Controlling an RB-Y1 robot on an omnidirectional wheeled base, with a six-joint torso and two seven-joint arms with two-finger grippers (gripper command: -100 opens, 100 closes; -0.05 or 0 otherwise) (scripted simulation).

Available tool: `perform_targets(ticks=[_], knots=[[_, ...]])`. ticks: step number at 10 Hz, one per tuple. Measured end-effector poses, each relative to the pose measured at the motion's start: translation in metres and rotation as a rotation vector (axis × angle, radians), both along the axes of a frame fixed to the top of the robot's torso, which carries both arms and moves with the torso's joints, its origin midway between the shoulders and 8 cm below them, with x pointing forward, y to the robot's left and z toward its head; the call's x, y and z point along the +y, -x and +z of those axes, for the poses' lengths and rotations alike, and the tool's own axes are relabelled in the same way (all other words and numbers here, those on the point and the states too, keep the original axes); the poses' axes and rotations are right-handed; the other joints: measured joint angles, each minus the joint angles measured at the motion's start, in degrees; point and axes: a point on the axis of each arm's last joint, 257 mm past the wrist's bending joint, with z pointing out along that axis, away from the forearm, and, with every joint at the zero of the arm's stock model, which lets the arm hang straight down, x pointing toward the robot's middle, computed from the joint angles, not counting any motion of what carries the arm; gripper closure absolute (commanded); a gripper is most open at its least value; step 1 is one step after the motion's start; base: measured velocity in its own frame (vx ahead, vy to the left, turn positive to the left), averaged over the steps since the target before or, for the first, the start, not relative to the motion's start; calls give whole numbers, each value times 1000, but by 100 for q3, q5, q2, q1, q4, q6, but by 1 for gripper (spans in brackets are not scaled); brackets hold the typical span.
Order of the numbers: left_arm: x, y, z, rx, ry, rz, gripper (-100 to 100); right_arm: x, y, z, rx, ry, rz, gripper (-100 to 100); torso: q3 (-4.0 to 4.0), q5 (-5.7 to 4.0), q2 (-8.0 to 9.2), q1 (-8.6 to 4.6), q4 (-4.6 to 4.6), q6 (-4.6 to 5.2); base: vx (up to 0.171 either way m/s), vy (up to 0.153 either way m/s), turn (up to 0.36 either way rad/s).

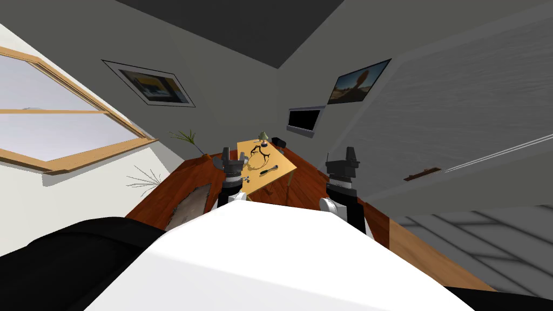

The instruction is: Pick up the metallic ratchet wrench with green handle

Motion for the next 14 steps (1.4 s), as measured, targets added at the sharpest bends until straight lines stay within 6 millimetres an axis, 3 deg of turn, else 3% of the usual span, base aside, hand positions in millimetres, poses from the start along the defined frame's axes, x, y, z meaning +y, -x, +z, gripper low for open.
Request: perform_targets(ticks=[4, 11, 14], knots=[[-9, -23, -26, 106, -17, -80, -100, 0, 0, 0, 0, 0, 0, 0, -7, -6, -12, -28, -3, 2, 30, -77, -125], [-32, -75, -108, 388, -6, -217, -100, 0, 0, 0, 0, 0, 0, 0, -9, -9, -14, -41, -4, 3, 43, -87, -115], [-24, -92, -146, 515, 3, -243, -100, 0, 0, 0, 0, 0, 0, 0, -10, -7, -17, -26, -5, -2, 54, -77, -117]])
